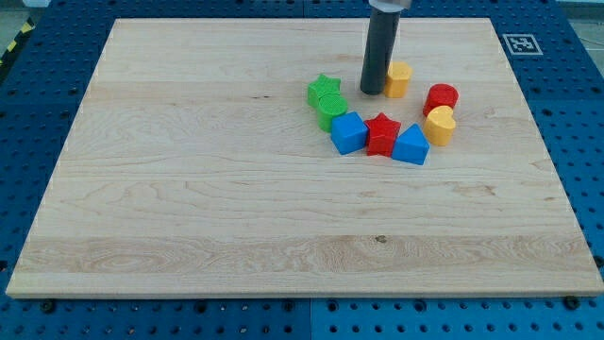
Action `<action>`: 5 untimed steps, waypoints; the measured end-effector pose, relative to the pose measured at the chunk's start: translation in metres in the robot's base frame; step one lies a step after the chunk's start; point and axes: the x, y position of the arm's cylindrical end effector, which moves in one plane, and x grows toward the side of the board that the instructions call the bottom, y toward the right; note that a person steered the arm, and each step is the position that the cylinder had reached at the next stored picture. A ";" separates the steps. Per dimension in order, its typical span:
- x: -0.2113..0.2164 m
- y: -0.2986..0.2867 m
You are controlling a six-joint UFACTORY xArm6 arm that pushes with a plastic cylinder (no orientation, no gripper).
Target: Place the yellow hexagon above to the red circle
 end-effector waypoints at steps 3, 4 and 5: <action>-0.043 0.000; -0.040 0.011; -0.022 0.011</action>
